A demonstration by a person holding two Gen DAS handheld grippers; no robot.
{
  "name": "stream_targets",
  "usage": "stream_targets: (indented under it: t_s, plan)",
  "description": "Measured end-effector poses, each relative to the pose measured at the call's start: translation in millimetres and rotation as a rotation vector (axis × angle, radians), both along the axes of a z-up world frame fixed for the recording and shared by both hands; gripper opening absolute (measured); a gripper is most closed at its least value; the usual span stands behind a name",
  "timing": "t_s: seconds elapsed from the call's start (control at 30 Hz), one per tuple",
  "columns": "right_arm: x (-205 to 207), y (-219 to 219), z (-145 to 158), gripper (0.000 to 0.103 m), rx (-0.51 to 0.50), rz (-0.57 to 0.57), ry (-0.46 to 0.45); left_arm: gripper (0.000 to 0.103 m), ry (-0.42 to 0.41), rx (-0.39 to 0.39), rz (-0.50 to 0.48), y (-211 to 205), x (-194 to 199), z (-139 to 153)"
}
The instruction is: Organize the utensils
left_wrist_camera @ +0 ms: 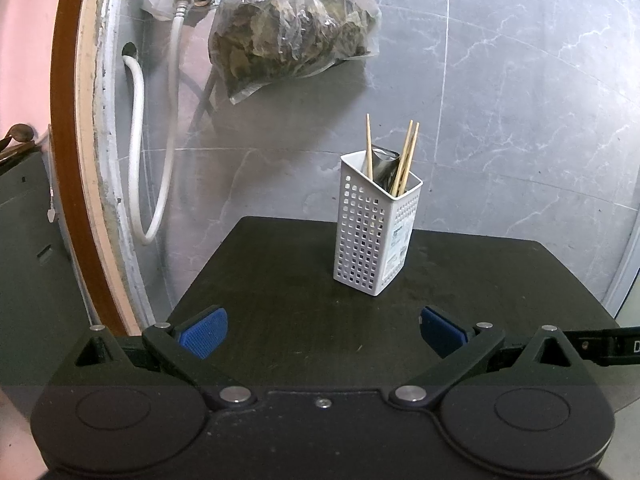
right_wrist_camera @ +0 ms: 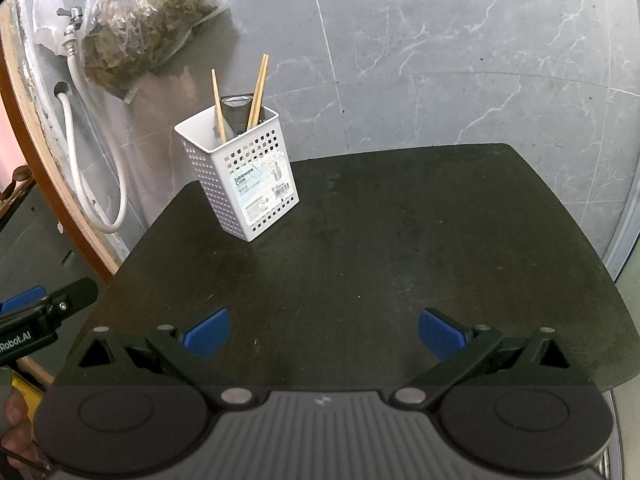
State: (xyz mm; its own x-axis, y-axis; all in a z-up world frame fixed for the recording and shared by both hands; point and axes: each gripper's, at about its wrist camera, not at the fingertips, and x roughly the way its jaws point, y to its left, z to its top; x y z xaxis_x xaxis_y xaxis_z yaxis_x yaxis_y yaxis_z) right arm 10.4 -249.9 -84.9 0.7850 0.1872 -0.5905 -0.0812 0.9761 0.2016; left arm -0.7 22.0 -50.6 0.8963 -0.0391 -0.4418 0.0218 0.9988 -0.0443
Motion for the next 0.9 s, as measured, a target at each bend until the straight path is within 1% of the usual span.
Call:
stream_targets:
  t_s: [0.9]
  plan:
    - [23,19,-9,0.103,-0.014,-0.042,0.054,0.102,0.047,-0.019,-0.047,11,31,-13]
